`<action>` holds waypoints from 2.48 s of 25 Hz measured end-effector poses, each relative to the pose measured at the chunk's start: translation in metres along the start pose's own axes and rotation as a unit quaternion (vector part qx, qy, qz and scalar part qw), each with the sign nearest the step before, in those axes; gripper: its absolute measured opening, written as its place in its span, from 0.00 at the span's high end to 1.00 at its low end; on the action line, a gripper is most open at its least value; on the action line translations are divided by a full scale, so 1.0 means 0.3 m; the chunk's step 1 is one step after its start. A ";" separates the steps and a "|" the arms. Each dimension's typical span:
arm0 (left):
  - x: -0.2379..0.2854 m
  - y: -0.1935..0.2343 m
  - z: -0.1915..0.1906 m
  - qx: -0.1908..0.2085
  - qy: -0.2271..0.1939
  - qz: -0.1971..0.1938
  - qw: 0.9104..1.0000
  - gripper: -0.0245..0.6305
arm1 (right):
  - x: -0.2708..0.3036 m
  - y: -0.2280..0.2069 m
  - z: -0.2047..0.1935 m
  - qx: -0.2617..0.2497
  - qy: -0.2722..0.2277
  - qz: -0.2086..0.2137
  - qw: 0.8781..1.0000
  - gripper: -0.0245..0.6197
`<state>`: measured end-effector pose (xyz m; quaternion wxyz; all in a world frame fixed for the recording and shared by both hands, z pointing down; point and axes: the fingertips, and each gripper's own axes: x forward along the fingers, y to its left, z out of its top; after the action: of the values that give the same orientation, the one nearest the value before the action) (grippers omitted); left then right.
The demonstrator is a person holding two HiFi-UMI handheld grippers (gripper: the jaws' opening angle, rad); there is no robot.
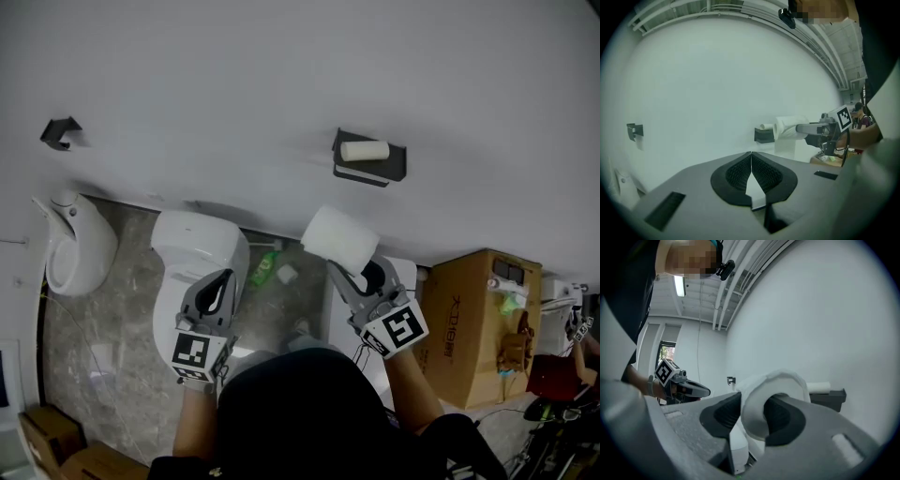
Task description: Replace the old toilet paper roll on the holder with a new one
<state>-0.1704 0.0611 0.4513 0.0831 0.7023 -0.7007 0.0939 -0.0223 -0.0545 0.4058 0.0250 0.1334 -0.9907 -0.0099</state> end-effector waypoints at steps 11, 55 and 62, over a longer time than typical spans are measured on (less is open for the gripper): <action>0.254 0.014 0.093 0.006 -0.005 -0.066 0.998 0.94 | 0.018 -0.166 0.034 0.006 -0.001 -0.062 0.998 0.74; 1.072 -0.318 0.320 0.080 0.006 -0.304 0.949 0.83 | -0.492 -0.303 -0.011 0.031 0.036 -0.465 0.884 0.74; 1.048 -0.319 0.346 0.076 -0.013 -0.313 0.947 0.92 | -0.509 -0.288 -0.005 0.029 0.034 -0.467 0.883 0.74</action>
<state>-0.0730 -0.2688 0.4303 0.0451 0.8916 -0.4378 0.1068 0.1478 -0.0973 0.3979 0.0474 0.5811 -0.8123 0.0134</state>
